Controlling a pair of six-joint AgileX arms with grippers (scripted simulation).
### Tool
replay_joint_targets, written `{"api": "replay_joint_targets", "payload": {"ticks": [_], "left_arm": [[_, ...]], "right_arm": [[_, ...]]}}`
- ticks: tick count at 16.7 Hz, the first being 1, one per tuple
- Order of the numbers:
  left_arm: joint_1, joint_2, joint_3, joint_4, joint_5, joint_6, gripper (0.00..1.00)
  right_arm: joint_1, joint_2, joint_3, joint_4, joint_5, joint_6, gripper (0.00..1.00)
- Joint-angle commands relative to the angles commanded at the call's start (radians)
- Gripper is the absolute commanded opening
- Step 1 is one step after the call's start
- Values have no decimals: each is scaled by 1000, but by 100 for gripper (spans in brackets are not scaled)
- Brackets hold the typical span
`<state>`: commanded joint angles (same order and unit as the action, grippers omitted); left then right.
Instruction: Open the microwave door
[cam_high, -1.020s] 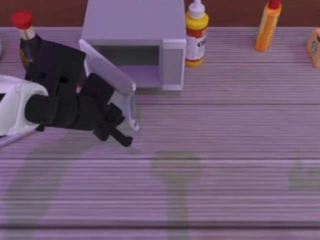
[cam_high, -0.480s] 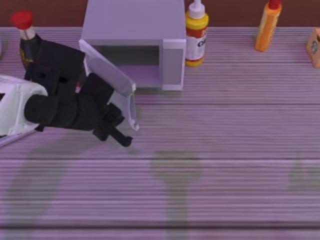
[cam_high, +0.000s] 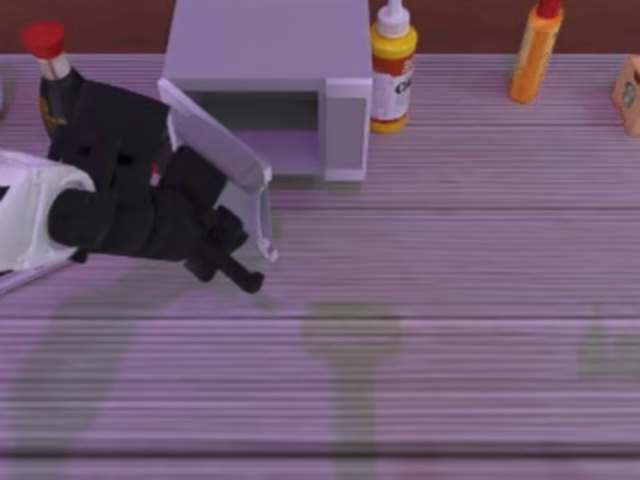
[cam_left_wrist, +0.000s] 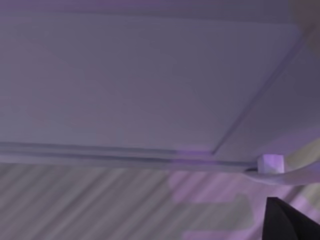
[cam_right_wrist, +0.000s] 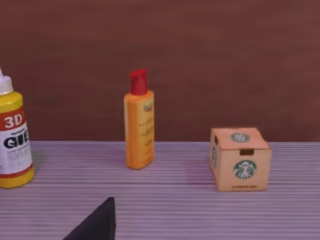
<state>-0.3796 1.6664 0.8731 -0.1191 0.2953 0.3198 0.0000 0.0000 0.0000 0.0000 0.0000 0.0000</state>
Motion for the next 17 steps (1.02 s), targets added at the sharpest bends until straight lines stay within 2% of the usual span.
{"api": "replay_joint_targets", "payload": {"ticks": [7,17], "left_arm": [[0,0,0,0,0,0,0],[0,0,0,0,0,0,75]], "right_arm": [[0,0,0,0,0,0,100],[0,0,0,0,0,0,100]]}}
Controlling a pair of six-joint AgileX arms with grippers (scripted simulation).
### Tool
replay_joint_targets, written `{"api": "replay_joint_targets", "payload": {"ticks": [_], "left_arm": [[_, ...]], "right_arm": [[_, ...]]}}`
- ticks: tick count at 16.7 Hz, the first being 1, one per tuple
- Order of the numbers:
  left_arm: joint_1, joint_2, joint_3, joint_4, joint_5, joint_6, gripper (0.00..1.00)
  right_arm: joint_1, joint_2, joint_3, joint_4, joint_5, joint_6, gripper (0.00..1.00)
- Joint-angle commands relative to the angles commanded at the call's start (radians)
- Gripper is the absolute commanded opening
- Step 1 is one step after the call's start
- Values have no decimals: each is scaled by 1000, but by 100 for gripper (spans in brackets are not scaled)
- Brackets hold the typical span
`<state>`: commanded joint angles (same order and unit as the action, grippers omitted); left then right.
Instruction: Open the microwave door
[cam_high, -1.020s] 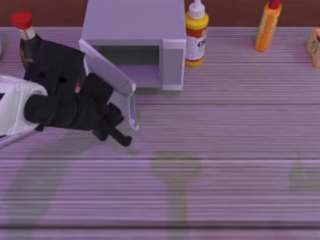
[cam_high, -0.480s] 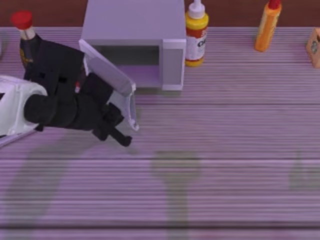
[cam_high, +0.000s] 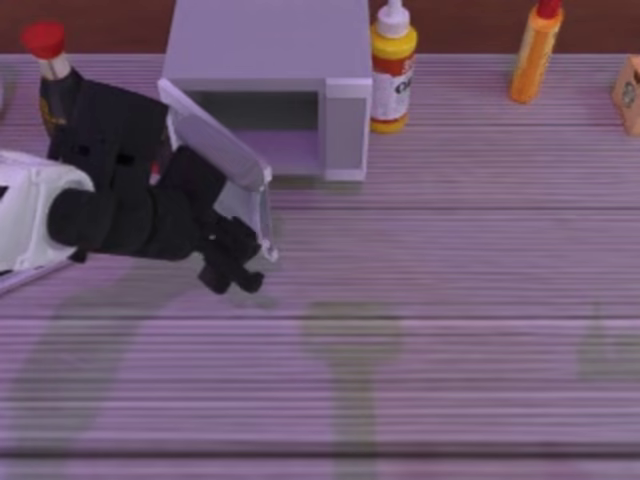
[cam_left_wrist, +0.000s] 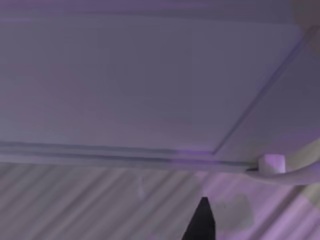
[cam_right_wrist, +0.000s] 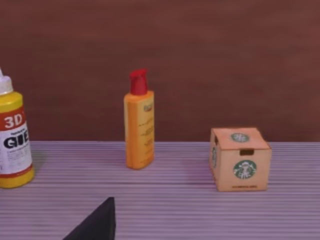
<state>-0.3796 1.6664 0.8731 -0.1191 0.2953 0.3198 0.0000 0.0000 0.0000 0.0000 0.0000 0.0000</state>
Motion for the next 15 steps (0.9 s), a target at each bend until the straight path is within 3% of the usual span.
{"api": "replay_joint_targets", "payload": {"ticks": [3,4,15], "left_arm": [[0,0,0,0,0,0,98],[0,0,0,0,0,0,100],[-6,-41,-10,-35,-10,-10,100]], "right_arm": [[0,0,0,0,0,0,100],[0,0,0,0,0,0,100],[0,0,0,0,0,0,100]]}}
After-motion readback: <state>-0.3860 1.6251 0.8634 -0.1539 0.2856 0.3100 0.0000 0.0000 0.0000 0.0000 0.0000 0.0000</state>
